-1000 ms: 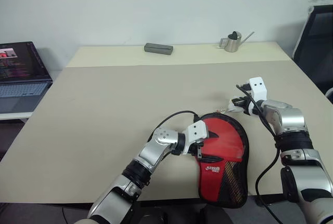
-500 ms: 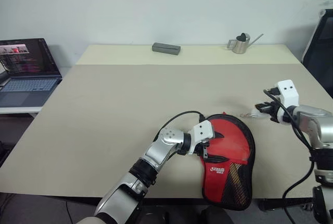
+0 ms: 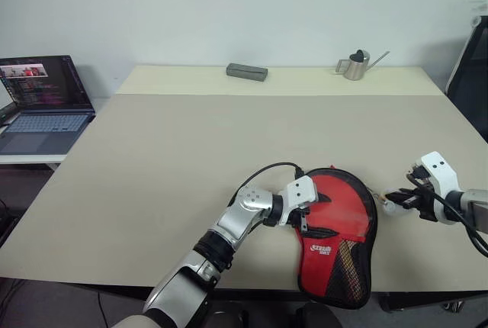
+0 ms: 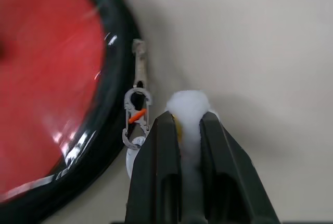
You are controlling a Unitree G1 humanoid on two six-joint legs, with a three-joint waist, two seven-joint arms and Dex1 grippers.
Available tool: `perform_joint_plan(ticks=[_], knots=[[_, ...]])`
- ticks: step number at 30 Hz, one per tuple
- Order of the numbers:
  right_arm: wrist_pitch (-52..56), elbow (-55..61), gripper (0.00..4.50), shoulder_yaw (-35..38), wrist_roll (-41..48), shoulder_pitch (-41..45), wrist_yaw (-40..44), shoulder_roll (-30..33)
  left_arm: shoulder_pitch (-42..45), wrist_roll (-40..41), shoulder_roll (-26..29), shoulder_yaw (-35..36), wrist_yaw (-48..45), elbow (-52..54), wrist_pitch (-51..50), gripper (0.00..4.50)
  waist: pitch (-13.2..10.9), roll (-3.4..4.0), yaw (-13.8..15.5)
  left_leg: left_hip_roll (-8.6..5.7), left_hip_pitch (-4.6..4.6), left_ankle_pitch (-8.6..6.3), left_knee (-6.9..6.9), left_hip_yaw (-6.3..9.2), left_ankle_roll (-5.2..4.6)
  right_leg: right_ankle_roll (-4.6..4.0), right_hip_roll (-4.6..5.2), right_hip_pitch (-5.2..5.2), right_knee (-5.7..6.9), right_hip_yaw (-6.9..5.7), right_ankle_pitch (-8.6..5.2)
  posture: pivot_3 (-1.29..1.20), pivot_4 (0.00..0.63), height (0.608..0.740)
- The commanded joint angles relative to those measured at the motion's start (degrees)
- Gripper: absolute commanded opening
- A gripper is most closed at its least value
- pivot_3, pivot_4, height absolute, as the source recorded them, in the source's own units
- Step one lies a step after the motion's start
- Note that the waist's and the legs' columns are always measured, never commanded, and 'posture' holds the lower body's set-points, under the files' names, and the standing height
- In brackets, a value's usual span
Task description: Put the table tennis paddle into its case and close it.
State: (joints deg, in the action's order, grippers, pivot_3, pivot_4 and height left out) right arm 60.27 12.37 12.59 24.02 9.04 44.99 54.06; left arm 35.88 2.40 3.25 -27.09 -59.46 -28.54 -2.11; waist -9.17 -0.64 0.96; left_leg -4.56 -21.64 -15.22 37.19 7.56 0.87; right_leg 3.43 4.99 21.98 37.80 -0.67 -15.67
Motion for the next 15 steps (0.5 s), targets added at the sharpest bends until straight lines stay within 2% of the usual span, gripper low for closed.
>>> perform_joint_plan(ticks=[1, 10, 15], knots=[[-0.3, 3.1, 0.08, 3.3, 1.8, -2.6, 2.9, 3.3, -0.5, -2.2, 0.0, -1.2, 0.2, -2.6, -0.9, 4.27, 0.0, -0.01, 0.3, 0.0, -0.01, 0.0, 0.0, 0.01, 0.0, 0.01, 0.0, -0.01, -0.03, -0.01, 0.0, 0.0, 0.15, 0.74], [-4.2, 6.8, 0.08, 7.2, 2.9, -14.2, 9.9, 9.8, -0.5, -2.6, -0.4, -1.4, 0.0, -2.9, -0.8, 4.27, -0.1, -0.21, 0.5, 0.01, -0.01, 0.0, -0.01, 0.03, 0.0, 0.29, 0.0, -0.1, -0.15, -0.07, -0.13, 0.0, 0.15, 0.74], [-5.8, 12.3, 0.08, 11.7, 5.4, -23.2, 17.8, 12.6, 0.1, -2.8, -1.0, -1.5, 0.0, -3.7, -0.6, 4.27, -0.1, -0.18, 0.6, 0.03, 0.03, -0.01, -0.02, 0.03, 0.0, 0.33, -0.01, -0.18, -0.2, -0.09, -0.14, 0.0, 0.15, 0.74]])
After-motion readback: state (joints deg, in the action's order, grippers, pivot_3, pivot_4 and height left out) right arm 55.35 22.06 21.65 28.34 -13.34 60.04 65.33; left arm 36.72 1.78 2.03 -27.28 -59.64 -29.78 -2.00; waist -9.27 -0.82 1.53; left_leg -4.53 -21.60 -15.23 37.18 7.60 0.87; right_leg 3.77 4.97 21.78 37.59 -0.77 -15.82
